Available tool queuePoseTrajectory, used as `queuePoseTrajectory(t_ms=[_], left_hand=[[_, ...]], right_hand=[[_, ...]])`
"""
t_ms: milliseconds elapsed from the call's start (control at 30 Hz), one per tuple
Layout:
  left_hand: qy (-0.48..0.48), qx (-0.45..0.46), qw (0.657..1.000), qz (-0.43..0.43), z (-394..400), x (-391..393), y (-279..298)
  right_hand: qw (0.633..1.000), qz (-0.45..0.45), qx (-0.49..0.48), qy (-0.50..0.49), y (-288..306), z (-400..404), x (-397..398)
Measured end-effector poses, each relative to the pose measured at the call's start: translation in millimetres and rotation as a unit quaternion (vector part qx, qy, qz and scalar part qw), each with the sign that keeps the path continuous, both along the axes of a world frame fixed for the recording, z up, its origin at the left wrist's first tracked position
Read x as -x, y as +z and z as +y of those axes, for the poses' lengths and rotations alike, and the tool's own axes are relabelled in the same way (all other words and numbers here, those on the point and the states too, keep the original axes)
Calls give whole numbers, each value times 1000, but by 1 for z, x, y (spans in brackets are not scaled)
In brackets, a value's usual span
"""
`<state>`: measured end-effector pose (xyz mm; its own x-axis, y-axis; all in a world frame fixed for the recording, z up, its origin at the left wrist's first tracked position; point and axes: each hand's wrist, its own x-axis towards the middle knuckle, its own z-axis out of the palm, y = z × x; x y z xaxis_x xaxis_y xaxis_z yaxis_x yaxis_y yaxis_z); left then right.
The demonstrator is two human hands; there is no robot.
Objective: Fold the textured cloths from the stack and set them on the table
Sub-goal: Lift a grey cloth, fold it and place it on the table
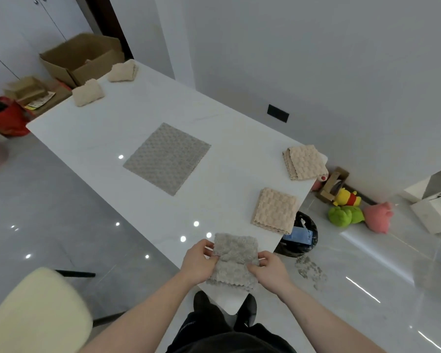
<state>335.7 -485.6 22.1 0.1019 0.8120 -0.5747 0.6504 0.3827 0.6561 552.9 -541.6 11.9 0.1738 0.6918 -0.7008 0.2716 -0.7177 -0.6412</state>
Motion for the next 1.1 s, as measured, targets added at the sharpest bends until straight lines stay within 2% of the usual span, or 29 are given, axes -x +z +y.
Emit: queuePoseTrajectory(t_ms=[433,633,733,867,1100], left_hand=[[-1,81,997,3,-18,2,-34],[-14,38,998,39,-28,8,-28],[-39,27,997,53,-37,12,-21],[-61,36,996,49,-44,30,-12],[-47,-18,999,16,-13,81,11]], right_hand=[[995,-47,31,85,-28,-4,5],[974,-139,-64,169,-31,-16,11],[964,-153,-108,187,-29,-18,19],[961,-143,-87,220,-36,-21,25],[970,-164,-103,145,-17,1,50]])
